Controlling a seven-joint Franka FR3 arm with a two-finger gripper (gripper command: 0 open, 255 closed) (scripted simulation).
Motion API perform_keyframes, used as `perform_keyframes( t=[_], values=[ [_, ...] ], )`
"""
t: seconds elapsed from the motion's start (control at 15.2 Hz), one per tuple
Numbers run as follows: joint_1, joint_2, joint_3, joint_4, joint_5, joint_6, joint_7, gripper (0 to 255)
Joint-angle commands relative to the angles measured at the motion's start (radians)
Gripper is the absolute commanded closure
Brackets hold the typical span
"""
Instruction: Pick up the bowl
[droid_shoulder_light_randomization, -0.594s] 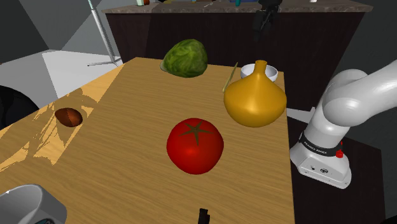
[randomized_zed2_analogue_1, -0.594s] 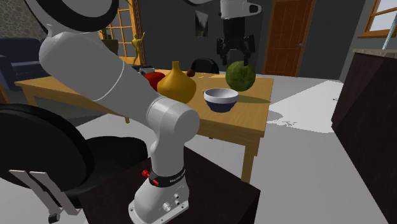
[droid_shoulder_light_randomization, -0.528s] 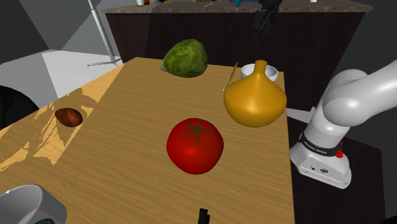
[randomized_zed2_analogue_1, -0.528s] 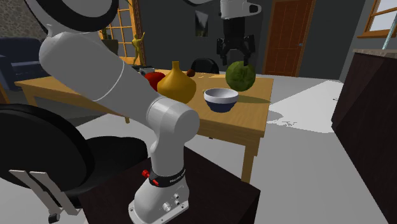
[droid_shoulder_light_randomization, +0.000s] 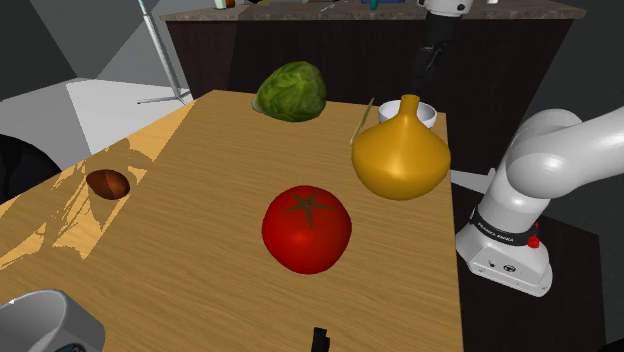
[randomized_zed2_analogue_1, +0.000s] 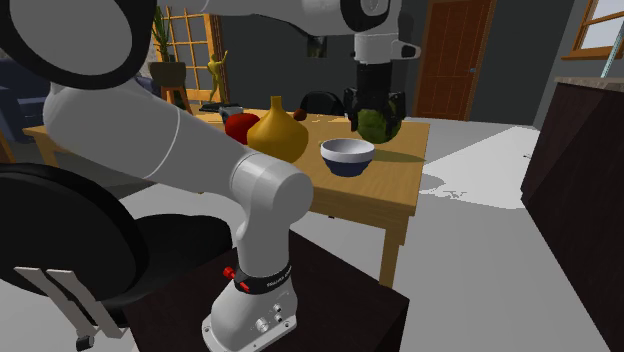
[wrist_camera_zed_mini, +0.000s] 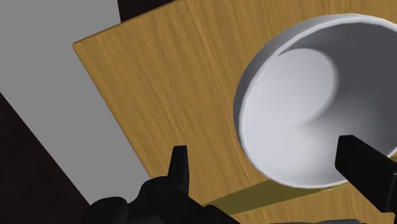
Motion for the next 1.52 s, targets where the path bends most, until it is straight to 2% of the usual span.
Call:
perform_keyframes(
  t=[0.0, 0.33, 0.46, 0.53, 1.12, 1.45],
  values=[
    [-0.004, -0.011, -0.014, -0.039, -0.006, 0.029, -0.010, 0],
    [-0.011, -0.019, -0.025, -0.117, -0.017, 0.099, -0.012, 0],
    [-0.011, -0.019, -0.025, -0.117, -0.017, 0.099, -0.012, 0],
    [-0.011, -0.020, -0.024, -0.117, -0.016, 0.098, -0.011, 255],
    [-0.011, -0.019, -0.025, -0.117, -0.016, 0.099, -0.012, 255],
    [-0.005, -0.012, -0.015, -0.047, -0.007, 0.036, -0.010, 255]
  ],
)
